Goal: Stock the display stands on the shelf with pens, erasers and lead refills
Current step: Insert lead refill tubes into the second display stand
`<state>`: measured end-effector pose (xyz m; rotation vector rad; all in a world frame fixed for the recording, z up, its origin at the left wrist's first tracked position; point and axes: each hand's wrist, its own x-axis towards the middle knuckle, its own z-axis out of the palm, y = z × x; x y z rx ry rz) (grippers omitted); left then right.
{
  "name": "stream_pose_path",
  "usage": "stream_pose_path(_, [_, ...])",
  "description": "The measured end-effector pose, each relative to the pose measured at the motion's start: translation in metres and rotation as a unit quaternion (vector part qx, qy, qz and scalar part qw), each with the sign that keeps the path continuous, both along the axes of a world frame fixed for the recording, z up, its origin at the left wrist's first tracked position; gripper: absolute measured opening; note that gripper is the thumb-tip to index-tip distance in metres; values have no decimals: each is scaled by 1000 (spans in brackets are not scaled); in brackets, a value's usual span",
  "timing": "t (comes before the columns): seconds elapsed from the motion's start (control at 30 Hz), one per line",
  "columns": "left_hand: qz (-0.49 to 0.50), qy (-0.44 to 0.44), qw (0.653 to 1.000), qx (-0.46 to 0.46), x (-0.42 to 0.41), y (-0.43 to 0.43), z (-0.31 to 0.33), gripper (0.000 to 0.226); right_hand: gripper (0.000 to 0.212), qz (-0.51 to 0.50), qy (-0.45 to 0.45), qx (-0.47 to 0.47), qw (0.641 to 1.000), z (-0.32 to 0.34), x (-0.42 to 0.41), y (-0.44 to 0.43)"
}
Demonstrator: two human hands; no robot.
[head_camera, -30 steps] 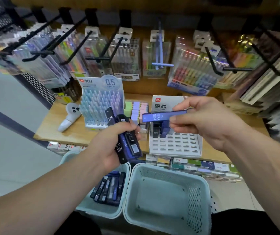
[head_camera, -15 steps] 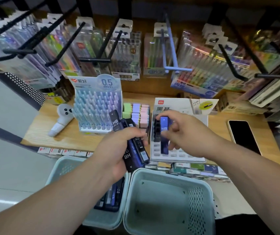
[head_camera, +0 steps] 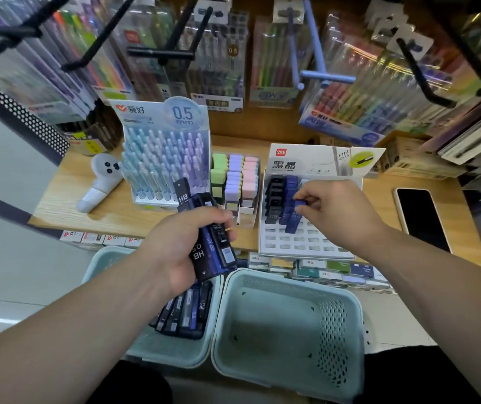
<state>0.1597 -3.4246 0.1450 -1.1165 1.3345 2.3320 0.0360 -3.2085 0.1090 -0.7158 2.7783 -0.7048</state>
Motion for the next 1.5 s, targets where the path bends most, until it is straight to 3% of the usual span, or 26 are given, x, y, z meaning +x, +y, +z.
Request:
stream_pose_path(0.5, [-12, 6, 1000, 16, 2, -1, -2, 6, 21, 99, 67, 18, 993, -7, 4, -5])
stream_pose_path(0.67, [-18, 15, 999, 31, 3, 1, -1, 7, 10, 91, 84, 14, 992, -4, 10, -9])
stream_pose_path(0.73, [-30, 27, 998, 43, 3, 3, 0, 10, 18, 49, 30, -66, 996, 10, 18, -20])
stream_pose_path(0.8, [-46, 36, 997, 52, 3, 6, 1, 15, 31, 21, -132, -159, 978, 29, 32, -34])
stream_pose_path(0.87, [-56, 41, 996, 61, 2, 9, 0, 23, 41, 30, -271, -185, 944, 43, 47, -44])
stream_pose_path(1.03, [-55, 60, 993, 86, 1, 12, -1, 15, 40, 29, -350, -204, 914, 46, 65, -54])
stream_pose_path(1.1, [-49, 58, 994, 83, 2, 12, -3, 11, 37, 23, -356, -200, 913, 47, 65, -53])
stream_pose_path(1.27, [-22, 62, 995, 78, 2, 14, -1, 28, 27, 33, -335, -207, 919, 57, 50, -46])
stream_pose_path(1.4, [6, 94, 993, 73, 0, 15, -1, 7, 19, -37, -278, -275, 919, 62, 28, -35])
stream_pose_path(1.5, [13, 84, 994, 66, 0, 12, -4, 4, 16, -97, -215, -294, 926, 62, 12, -23])
